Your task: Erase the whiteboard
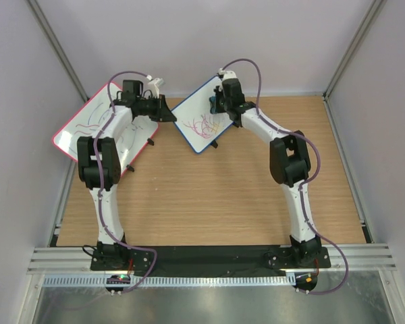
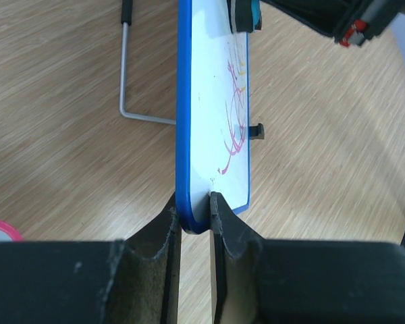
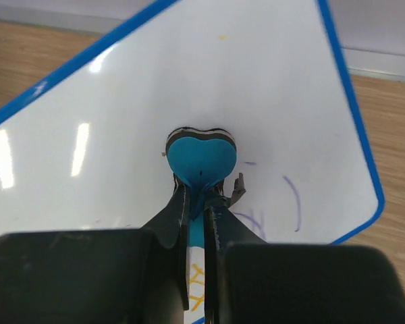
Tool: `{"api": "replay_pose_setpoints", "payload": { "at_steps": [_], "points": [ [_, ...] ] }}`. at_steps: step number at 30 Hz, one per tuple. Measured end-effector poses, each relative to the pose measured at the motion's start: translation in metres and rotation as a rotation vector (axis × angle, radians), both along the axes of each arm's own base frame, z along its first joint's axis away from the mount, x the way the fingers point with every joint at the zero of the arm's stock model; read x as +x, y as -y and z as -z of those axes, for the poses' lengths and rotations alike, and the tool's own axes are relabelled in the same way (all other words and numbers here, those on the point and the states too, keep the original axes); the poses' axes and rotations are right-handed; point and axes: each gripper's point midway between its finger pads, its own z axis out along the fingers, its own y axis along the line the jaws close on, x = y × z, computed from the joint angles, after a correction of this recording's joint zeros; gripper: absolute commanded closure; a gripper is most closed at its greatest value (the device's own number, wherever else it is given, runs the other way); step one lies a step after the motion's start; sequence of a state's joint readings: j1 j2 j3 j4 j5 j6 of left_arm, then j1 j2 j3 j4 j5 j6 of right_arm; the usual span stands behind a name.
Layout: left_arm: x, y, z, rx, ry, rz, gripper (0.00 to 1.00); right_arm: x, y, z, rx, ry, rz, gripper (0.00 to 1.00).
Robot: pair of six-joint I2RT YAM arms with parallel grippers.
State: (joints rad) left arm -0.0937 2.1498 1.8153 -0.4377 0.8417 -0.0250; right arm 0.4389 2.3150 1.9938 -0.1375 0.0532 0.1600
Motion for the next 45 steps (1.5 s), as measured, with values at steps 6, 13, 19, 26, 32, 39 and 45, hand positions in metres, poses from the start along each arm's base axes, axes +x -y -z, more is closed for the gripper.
{"api": "replay_pose_setpoints", "payload": {
  "at_steps": [6,13,19,26,32,39,45],
  "points": [
    [0.000,0.004,-0.004,-0.001,0.015,0.013,1.00,0.020,0.071,0.030,0.086,-0.085,0.195,0.99],
    [0.000,0.007,-0.005,0.000,0.020,0.020,1.00,0.026,0.101,0.050,0.100,-0.122,0.306,0.99],
    [-0.001,0.006,-0.005,0.001,0.014,0.018,1.00,0.021,0.085,0.045,0.041,-0.086,0.319,0.99],
    [-0.002,0.002,-0.002,0.012,-0.010,0.004,1.00,-0.006,0.009,0.019,0.020,-0.022,0.206,0.99],
    [-0.002,0.000,-0.001,0.015,-0.019,-0.003,1.00,-0.013,-0.020,0.006,0.040,0.005,0.153,0.99],
    [-0.001,0.002,-0.003,0.013,-0.010,0.004,1.00,0.004,0.012,0.007,0.123,-0.029,0.204,0.99],
    [0.000,0.007,-0.008,0.015,0.027,0.031,1.00,0.026,0.071,0.025,0.137,-0.067,0.298,0.99]
  ]
}}
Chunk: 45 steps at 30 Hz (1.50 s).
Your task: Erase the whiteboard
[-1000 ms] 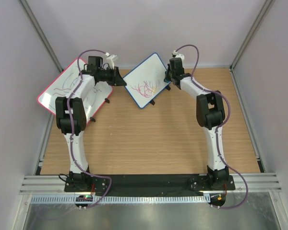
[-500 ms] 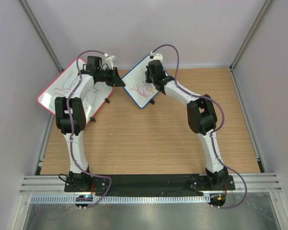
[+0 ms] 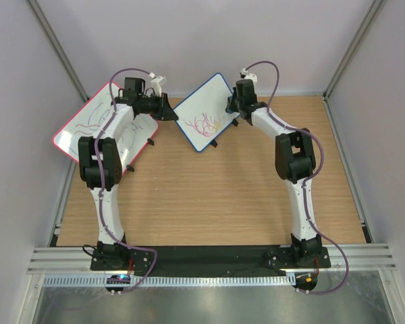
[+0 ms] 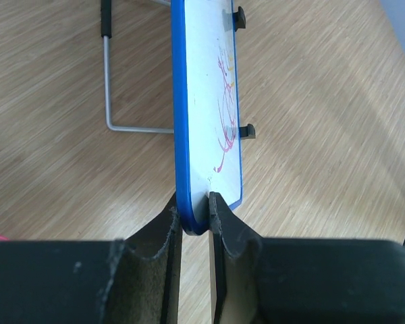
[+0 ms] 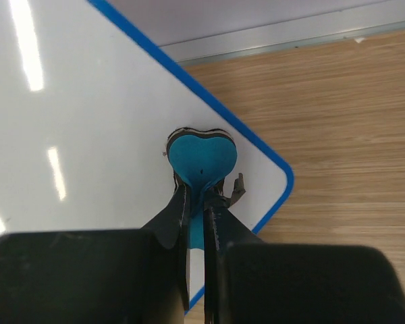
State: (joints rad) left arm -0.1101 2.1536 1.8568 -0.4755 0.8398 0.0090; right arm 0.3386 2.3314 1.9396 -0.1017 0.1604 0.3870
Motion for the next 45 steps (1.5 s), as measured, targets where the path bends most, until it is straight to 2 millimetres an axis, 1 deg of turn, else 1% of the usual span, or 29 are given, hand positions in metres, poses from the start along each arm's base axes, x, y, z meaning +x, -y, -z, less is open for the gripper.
{"api": "replay_pose_setpoints", "payload": {
  "at_steps": [2,4,8,10,11,13,16,18,20,22,23,24,28,30,33,36,38,39,40,42,43,45],
  "points": [
    [0.000,0.001,-0.001,0.000,0.006,0.005,1.00,0.002,0.012,0.007,-0.004,-0.016,0.012,0.99],
    [0.000,0.001,-0.001,0.000,0.007,0.006,1.00,0.001,0.014,0.010,-0.012,-0.020,0.008,0.99],
    [-0.001,0.001,-0.001,0.002,0.000,0.003,1.00,-0.007,-0.002,0.015,-0.051,-0.017,-0.028,0.99],
    [-0.001,-0.001,0.001,0.003,-0.006,-0.001,1.00,-0.021,-0.015,0.014,-0.090,-0.011,-0.053,0.99],
    [-0.001,-0.001,0.001,0.003,-0.007,-0.001,1.00,-0.028,-0.023,0.013,-0.102,-0.009,-0.070,0.99],
    [-0.001,-0.001,0.001,0.004,-0.008,-0.002,1.00,-0.047,-0.049,0.008,-0.145,0.007,-0.120,0.99],
    [0.000,-0.003,0.003,0.010,-0.013,-0.009,1.00,-0.074,-0.101,-0.011,-0.171,0.058,-0.215,0.99],
    [0.000,-0.004,0.004,0.010,-0.017,-0.012,1.00,-0.094,-0.140,-0.025,-0.162,0.097,-0.288,0.99],
    [0.001,-0.005,0.006,0.014,-0.019,-0.018,1.00,-0.108,-0.170,-0.037,-0.142,0.128,-0.347,0.99],
    [0.001,-0.005,0.007,0.013,-0.019,-0.017,1.00,-0.118,-0.190,-0.046,-0.119,0.143,-0.395,0.99],
    [0.001,-0.005,0.007,0.013,-0.018,-0.014,1.00,-0.121,-0.195,-0.047,-0.121,0.146,-0.404,0.99],
    [0.001,-0.006,0.007,0.015,-0.017,-0.013,1.00,-0.121,-0.195,-0.047,-0.120,0.145,-0.404,0.99],
    [0.003,-0.005,0.006,0.015,-0.005,-0.011,1.00,-0.110,-0.181,-0.045,-0.074,0.127,-0.385,0.99],
    [0.003,-0.005,0.006,0.015,-0.005,-0.011,1.00,-0.099,-0.164,-0.042,-0.055,0.120,-0.347,0.99],
    [0.002,-0.005,0.006,0.012,-0.006,-0.008,1.00,-0.083,-0.122,-0.025,-0.045,0.079,-0.260,0.99],
    [0.002,-0.003,0.004,0.007,-0.006,-0.006,1.00,-0.066,-0.069,-0.002,-0.041,0.025,-0.154,0.99],
    [0.002,-0.002,0.003,0.005,-0.001,0.000,1.00,-0.057,-0.038,0.012,-0.043,-0.010,-0.092,0.99],
    [0.002,-0.001,0.002,0.005,0.003,0.004,1.00,-0.052,-0.024,0.018,-0.042,-0.023,-0.062,0.99],
    [0.002,0.000,0.002,0.006,0.008,0.008,1.00,-0.049,-0.014,0.022,-0.042,-0.030,-0.041,0.99],
    [0.002,0.001,0.000,0.005,0.013,0.013,1.00,-0.045,-0.002,0.033,-0.044,-0.048,-0.014,0.99],
    [0.002,0.002,-0.001,0.003,0.015,0.015,1.00,-0.045,0.000,0.036,-0.047,-0.054,-0.008,0.99],
    [0.002,0.002,-0.001,0.003,0.014,0.017,1.00,-0.045,-0.001,0.036,-0.049,-0.055,-0.004,0.99]
  ]
}}
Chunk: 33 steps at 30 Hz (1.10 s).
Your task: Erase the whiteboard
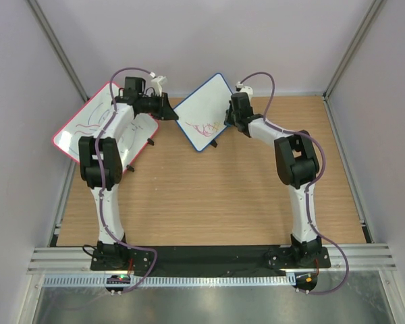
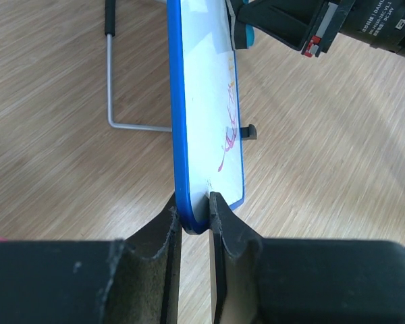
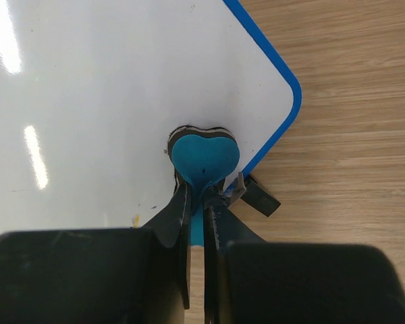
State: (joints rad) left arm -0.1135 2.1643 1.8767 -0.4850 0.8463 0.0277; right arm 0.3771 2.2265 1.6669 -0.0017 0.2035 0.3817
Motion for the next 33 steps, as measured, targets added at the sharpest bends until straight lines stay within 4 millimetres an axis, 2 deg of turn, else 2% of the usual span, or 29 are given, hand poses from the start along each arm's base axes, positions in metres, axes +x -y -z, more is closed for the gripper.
{"api": "replay_pose_setpoints", "payload": {
  "at_steps": [5,8,17,22,25,28,30,33],
  "points": [
    [0.000,0.000,-0.001,0.001,-0.003,-0.001,1.00,-0.004,-0.008,-0.001,-0.030,0.005,0.005,0.99],
    [-0.001,-0.001,0.000,0.003,-0.009,-0.003,1.00,-0.013,-0.025,-0.005,-0.075,0.024,-0.006,0.99],
    [-0.001,-0.006,0.004,0.019,-0.026,-0.024,1.00,-0.063,-0.132,-0.047,-0.091,0.123,-0.205,0.99],
    [0.000,-0.007,0.007,0.022,-0.030,-0.028,1.00,-0.072,-0.164,-0.063,-0.040,0.157,-0.285,0.99],
    [0.001,-0.008,0.008,0.025,-0.030,-0.031,1.00,-0.071,-0.163,-0.062,-0.027,0.156,-0.291,0.99],
    [0.002,-0.008,0.009,0.026,-0.029,-0.033,1.00,-0.065,-0.152,-0.060,0.017,0.153,-0.278,0.99],
    [0.002,-0.008,0.008,0.024,-0.027,-0.030,1.00,-0.062,-0.136,-0.053,0.035,0.138,-0.249,0.99],
    [0.002,-0.006,0.007,0.019,-0.025,-0.025,1.00,-0.052,-0.099,-0.034,0.048,0.099,-0.180,0.99]
  ]
}}
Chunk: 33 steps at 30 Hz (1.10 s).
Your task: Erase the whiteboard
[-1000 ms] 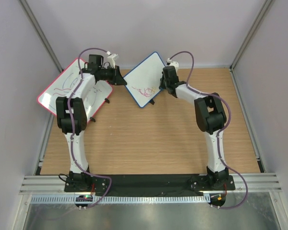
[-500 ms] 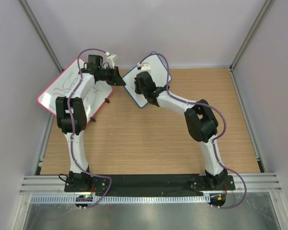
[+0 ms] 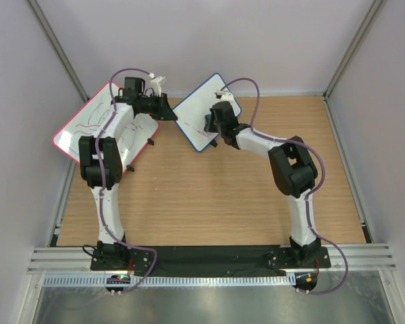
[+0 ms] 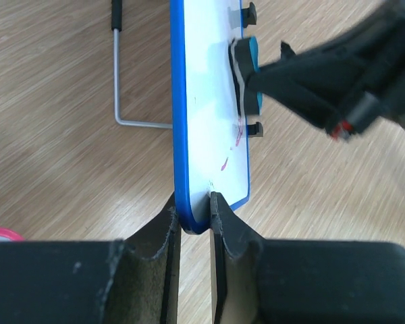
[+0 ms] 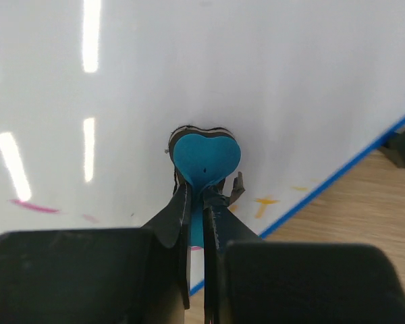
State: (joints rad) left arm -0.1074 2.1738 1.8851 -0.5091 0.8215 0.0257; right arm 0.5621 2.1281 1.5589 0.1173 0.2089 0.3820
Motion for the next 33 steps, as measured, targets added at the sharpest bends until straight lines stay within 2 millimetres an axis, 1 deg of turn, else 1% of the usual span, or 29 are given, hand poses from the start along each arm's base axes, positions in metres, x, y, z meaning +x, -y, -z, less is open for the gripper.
{"api": "replay_pose_setpoints", "payload": {
  "at_steps": [4,6,8,14,17,20,22,28,33],
  "points": [
    [0.000,0.004,-0.004,-0.007,0.007,0.008,1.00,0.009,0.057,0.034,-0.015,-0.079,0.112,0.99],
    [0.000,0.006,-0.006,-0.008,0.015,0.017,1.00,0.011,0.073,0.044,-0.023,-0.103,0.146,0.99],
    [0.000,0.007,-0.007,-0.008,0.018,0.019,1.00,0.012,0.078,0.048,-0.027,-0.109,0.157,0.99],
    [0.000,0.007,-0.007,-0.006,0.020,0.021,1.00,0.010,0.074,0.047,-0.043,-0.102,0.156,0.99],
    [0.000,0.007,-0.007,-0.006,0.019,0.021,1.00,0.008,0.069,0.046,-0.077,-0.089,0.137,0.99],
    [0.000,0.007,-0.007,-0.006,0.018,0.020,1.00,0.003,0.055,0.042,-0.144,-0.061,0.075,0.99],
    [-0.001,0.006,-0.006,-0.006,0.015,0.018,1.00,0.000,0.042,0.035,-0.194,-0.037,0.015,0.99],
    [0.000,0.003,-0.004,0.004,0.005,0.004,1.00,-0.009,-0.003,0.011,-0.303,0.058,-0.237,0.99],
    [0.000,0.002,-0.003,0.007,-0.001,0.000,1.00,-0.021,-0.034,-0.006,-0.331,0.094,-0.447,0.99]
  ]
}}
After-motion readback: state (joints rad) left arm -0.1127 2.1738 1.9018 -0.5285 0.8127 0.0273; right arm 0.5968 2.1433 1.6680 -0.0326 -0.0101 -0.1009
